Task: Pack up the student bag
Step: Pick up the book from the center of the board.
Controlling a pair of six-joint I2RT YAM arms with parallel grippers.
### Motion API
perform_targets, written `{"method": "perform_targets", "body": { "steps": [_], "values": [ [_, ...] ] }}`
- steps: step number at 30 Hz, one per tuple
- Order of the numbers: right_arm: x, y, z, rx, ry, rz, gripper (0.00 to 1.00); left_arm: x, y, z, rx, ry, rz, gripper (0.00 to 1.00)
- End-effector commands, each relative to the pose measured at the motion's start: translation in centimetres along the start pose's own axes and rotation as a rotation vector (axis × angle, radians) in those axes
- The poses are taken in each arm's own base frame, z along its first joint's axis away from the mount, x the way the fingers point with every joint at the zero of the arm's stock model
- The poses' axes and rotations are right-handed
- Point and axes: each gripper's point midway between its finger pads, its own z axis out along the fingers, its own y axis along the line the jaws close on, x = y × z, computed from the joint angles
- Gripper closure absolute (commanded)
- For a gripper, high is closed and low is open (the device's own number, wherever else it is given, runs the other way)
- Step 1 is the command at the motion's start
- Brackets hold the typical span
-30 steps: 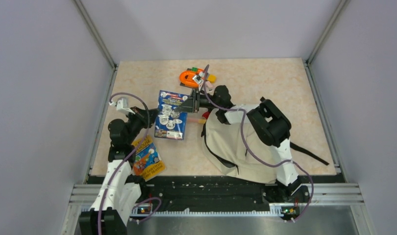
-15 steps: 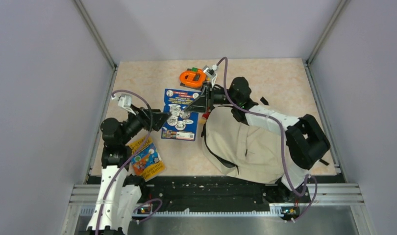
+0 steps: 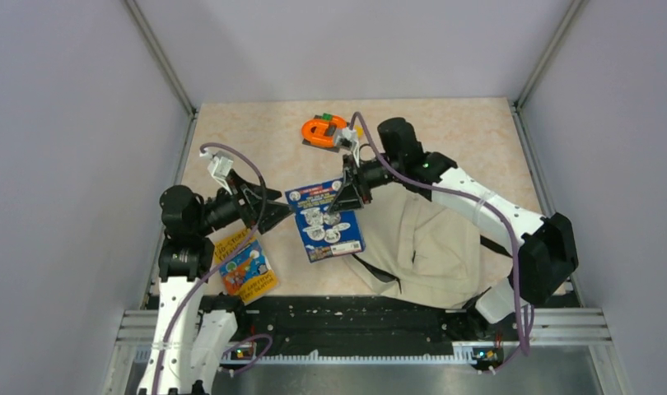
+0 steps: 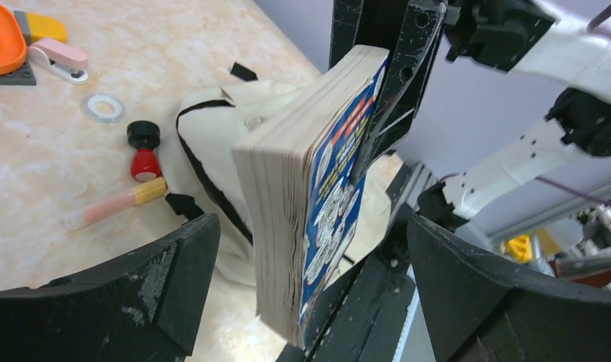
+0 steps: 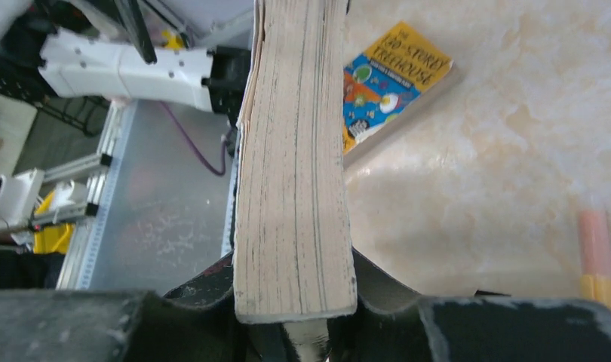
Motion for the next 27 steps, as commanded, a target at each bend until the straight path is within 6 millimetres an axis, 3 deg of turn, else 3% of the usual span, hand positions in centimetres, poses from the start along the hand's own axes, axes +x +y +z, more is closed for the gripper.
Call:
{"method": "perform_targets", "body": {
  "steps": [1, 7, 11, 16, 21, 27],
  "values": [
    [2.2, 4.4, -0.2, -0.060, 0.156, -0.134, 1.00, 0.8, -0.8, -0.1, 0.011, 0.091, 0.070, 0.02],
    [5.4, 5.6, 1.2, -0.078, 0.282, -0.121, 1.00, 2.8, -1.8, 1.1, 0.066, 0.212, 0.083, 0.02],
    [6.2, 6.3, 1.8, -0.094, 0.318, -0.128, 1.00, 5.8, -1.5, 1.7, 0.067, 0.338, 0.077, 0.02],
    [6.5, 6.5, 1.9, -0.102, 0.339, -0.122, 1.00, 9.0, -2.6, 1.9, 0.150, 0.452, 0.041, 0.02],
    [6.8, 6.2, 2.0, -0.102, 0.354, -0.118, 1.00, 9.3, -4.3, 2.2, 0.252, 0.452, 0.026, 0.02],
    [6.6, 6.2, 2.3, -0.110, 0.344, -0.118, 1.00, 10.6, -3.6, 2.9, 0.238, 0.491, 0.006, 0.02]
  ]
}}
